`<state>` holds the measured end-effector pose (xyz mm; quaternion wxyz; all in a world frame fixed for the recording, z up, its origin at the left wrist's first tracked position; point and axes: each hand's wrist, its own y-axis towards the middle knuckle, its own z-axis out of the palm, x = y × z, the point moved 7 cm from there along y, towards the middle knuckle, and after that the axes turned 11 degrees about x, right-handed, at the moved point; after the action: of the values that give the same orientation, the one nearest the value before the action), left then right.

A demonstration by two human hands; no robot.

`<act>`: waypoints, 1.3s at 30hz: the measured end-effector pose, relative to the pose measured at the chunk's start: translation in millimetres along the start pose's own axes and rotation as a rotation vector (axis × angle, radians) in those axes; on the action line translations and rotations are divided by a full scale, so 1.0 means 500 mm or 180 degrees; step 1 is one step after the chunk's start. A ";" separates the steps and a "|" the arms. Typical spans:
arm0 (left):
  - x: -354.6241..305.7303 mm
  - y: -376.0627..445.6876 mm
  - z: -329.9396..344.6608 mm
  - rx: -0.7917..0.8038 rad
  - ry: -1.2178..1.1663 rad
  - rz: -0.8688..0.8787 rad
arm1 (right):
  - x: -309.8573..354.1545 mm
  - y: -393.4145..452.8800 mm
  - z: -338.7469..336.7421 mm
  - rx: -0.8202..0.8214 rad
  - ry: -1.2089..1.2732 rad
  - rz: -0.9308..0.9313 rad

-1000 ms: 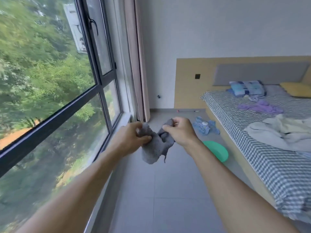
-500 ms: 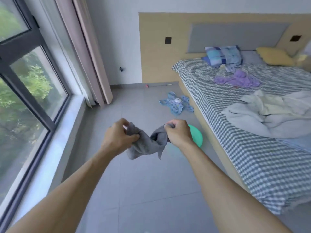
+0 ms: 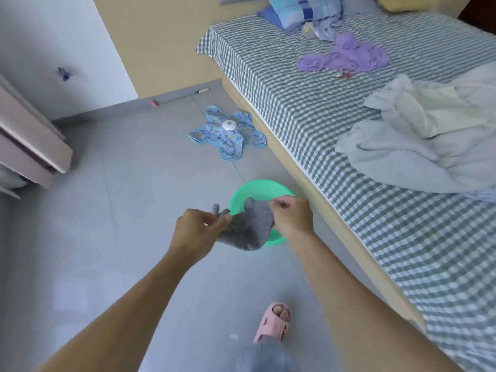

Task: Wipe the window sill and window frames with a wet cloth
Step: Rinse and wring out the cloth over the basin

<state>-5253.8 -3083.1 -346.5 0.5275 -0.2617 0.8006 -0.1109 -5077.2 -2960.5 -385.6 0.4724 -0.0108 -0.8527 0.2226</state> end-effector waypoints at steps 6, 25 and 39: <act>0.094 0.463 0.165 -0.0202 0.0284 0.0055 | -0.217 0.423 0.038 -0.0083 0.0199 0.0344; 0.659 1.235 0.630 -0.0350 0.2315 0.0453 | -0.793 1.030 0.395 -0.0669 -0.2827 -0.0552; 0.711 1.289 0.656 -0.0520 0.3129 0.0379 | -0.869 1.062 0.461 -0.0923 -0.2667 0.0114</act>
<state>-5261.6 -2701.2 -1055.9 0.0711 -0.1728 0.9741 -0.1277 -5125.2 -2666.8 -1045.3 0.0758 -0.0006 -0.9927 0.0940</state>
